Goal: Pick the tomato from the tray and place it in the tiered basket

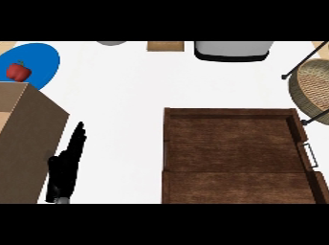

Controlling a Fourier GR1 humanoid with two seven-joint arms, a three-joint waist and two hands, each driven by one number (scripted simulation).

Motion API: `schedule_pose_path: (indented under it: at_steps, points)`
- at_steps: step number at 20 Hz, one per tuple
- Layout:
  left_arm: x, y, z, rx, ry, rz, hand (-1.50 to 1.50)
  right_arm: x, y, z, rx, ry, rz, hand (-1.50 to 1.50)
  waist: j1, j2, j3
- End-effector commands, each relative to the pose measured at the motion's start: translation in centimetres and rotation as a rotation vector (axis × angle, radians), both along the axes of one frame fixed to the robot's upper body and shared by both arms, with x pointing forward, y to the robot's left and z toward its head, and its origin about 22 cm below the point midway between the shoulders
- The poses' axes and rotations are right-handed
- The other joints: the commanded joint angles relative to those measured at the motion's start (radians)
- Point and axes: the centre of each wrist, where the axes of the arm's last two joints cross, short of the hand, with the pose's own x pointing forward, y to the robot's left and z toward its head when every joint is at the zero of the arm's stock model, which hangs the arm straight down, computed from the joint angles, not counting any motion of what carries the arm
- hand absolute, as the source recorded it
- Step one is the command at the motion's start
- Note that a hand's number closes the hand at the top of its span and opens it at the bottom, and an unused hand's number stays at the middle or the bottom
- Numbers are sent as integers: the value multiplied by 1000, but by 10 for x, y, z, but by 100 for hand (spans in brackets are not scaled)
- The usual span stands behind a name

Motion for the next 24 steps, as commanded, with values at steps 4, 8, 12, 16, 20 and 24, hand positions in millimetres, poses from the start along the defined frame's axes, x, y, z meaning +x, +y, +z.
schedule_pose_path:
  at_steps: [4,8,12,16,20,24]
  points:
    - [-6,-3,-6,-20,46,26,0,-24,-3,16,-136,-209,-122,-150,-21,-2,2]
    - [-3,11,-5,-22,48,32,0,-58,-33,29,-188,-234,-346,-150,-39,-5,1]
    - [-11,8,-14,-4,64,69,0,-103,-22,29,-171,-241,-429,-150,-62,-13,-1]
    - [-23,19,-16,-2,84,82,0,-154,-2,42,-155,-279,-459,-150,-83,-25,-2]
    - [-21,16,-11,-10,61,97,0,-213,22,27,-166,-253,-458,-150,-95,-25,0]
    - [-25,27,-14,2,69,116,0,-269,53,36,-171,-257,-420,-150,-108,-26,-1]
